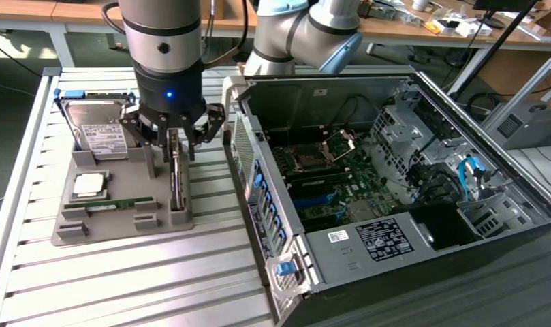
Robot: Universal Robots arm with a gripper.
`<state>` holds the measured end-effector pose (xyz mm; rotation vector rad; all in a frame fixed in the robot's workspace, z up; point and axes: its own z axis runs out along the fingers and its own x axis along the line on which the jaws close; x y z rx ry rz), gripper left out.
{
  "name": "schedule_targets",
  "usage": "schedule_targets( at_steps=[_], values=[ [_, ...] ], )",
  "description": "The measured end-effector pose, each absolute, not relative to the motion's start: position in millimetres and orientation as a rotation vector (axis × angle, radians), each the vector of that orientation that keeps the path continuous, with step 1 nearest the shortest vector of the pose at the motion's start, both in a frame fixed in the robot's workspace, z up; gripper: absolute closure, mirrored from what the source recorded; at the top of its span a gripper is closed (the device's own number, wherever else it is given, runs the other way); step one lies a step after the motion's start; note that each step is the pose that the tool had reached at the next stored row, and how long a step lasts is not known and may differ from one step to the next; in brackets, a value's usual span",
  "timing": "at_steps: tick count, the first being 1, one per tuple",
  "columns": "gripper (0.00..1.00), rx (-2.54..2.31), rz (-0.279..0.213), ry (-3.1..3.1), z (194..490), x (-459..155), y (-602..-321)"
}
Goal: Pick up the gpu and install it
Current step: 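Pick up the gpu and move the gpu toward the slot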
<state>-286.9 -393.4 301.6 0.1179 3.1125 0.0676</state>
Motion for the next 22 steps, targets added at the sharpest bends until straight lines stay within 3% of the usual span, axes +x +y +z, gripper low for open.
schedule_targets(
  at_steps=[22],
  values=[
    [0.57, 0.118, 0.068, 3.112, 296.1, -288.4, -393.4]
  ],
)
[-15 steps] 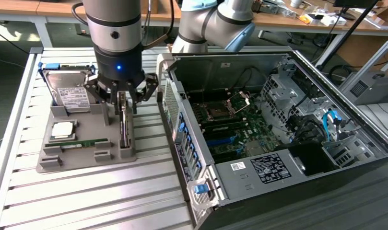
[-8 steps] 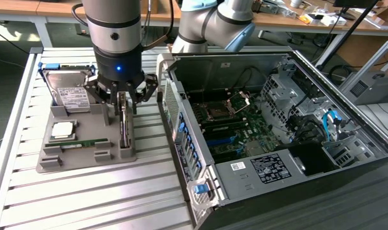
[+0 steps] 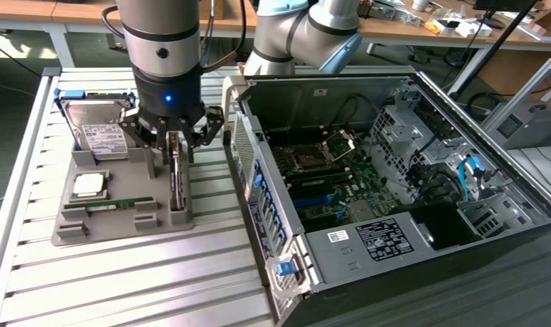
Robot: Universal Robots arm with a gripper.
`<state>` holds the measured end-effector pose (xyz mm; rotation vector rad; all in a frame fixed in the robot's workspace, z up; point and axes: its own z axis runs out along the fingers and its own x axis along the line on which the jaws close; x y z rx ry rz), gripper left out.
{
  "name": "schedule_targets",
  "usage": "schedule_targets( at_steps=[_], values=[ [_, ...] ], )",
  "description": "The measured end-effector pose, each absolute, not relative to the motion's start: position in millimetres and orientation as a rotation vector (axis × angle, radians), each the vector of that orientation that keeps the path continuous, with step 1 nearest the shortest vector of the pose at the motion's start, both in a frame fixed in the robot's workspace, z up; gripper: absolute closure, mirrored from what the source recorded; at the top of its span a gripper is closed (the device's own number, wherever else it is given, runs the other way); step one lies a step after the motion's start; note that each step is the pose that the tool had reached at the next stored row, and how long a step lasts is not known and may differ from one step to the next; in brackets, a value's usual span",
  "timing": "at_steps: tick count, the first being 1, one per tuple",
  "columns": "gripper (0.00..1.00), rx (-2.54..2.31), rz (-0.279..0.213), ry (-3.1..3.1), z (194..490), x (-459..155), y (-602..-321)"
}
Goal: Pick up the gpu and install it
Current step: 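Pick up the gpu and move the gpu toward the slot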
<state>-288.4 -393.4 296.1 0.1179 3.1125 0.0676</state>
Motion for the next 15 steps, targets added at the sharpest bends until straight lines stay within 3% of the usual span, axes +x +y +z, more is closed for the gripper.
schedule_targets(
  at_steps=[15],
  values=[
    [0.57, 0.118, 0.068, 3.112, 292.8, -289.2, -393.4]
  ],
)
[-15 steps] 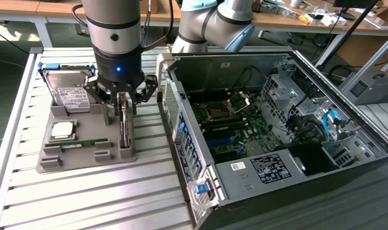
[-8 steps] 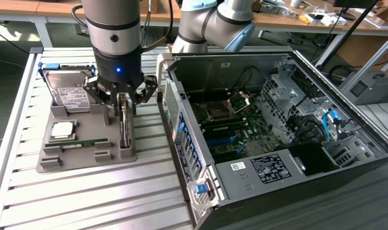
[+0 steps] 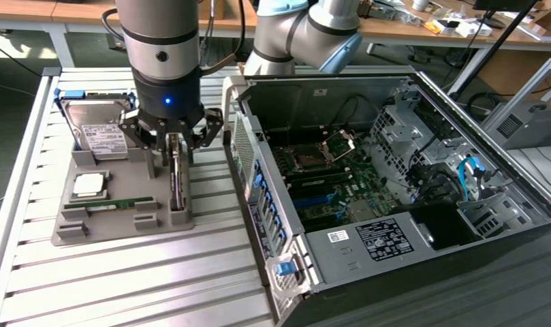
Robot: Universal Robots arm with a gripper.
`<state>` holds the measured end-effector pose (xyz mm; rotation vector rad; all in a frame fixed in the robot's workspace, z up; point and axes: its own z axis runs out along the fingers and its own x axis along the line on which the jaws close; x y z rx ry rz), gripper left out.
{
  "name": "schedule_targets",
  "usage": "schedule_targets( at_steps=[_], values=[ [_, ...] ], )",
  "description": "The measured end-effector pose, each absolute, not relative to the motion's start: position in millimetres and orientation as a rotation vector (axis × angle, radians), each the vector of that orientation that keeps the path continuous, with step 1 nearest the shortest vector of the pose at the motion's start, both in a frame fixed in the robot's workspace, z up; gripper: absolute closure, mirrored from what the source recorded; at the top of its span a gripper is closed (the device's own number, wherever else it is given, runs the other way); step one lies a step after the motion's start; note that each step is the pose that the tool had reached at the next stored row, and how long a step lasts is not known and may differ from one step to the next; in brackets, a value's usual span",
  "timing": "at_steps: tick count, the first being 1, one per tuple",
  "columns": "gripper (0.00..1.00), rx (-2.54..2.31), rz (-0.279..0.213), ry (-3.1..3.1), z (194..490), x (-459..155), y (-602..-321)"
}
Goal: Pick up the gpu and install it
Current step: 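Pick up the gpu and move the gpu toward the slot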
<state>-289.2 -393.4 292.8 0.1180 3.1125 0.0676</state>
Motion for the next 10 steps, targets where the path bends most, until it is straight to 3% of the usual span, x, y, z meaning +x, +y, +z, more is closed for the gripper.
schedule_targets(
  at_steps=[10],
  values=[
    [0.57, 0.118, 0.068, 3.113, 290.8, -289.8, -393.4]
  ],
)
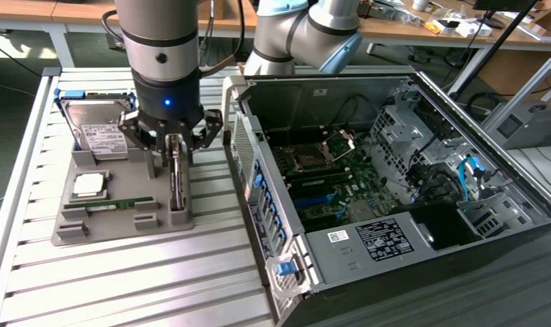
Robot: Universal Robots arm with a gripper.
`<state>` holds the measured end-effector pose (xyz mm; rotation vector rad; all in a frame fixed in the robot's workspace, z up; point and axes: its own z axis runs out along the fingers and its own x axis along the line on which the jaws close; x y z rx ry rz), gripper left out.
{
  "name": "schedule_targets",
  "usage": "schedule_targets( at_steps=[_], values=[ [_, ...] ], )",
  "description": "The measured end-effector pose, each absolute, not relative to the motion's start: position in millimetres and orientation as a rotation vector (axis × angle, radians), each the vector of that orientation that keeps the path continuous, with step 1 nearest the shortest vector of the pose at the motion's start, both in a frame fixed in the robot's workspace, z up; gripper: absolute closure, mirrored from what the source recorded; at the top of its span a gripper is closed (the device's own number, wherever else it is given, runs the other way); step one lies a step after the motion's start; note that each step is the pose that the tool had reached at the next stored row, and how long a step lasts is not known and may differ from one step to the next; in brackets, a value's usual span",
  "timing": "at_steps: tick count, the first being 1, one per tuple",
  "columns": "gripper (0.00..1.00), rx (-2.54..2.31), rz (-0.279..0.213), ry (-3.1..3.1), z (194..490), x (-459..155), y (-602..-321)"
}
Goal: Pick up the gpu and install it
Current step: 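Pick up the gpu and move the gpu toward the slot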
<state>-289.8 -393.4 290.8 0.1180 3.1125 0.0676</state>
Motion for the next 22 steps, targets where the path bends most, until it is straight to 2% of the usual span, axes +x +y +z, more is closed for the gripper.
schedule_targets(
  at_steps=[16, 22],
  values=[
    [0.57, 0.118, 0.068, 3.112, 284.6, -293.1, -392.8],
    [0.57, 0.118, 0.068, 3.112, 280.9, -293.4, -384.0]
  ],
)
